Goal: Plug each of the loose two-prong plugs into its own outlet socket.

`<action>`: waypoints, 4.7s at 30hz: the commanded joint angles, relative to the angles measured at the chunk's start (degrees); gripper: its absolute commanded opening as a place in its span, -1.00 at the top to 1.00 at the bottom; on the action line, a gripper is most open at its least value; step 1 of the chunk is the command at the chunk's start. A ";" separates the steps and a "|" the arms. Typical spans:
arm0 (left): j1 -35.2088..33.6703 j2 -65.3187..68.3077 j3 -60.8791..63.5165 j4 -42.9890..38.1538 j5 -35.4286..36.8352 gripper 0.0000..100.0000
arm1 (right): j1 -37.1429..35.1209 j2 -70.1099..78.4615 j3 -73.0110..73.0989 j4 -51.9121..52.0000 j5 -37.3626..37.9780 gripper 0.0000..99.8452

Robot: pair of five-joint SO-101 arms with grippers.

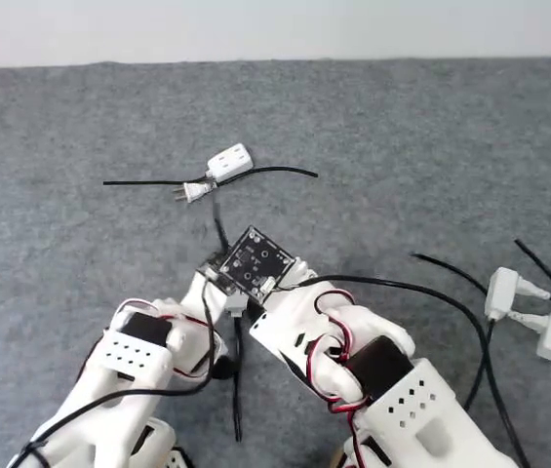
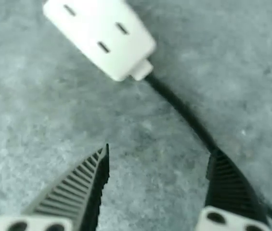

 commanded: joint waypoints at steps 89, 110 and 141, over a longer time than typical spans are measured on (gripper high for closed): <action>-26.37 0.18 1.10 -33.85 22.07 0.74 | 0.31 43.91 -7.47 -22.73 -9.05 0.98; -26.37 0.18 1.10 -33.85 21.98 0.74 | -7.69 43.91 -9.32 -19.03 -17.67 0.44; -27.78 0.18 1.01 -33.85 22.15 0.73 | 22.20 26.59 -18.90 6.73 -9.49 0.98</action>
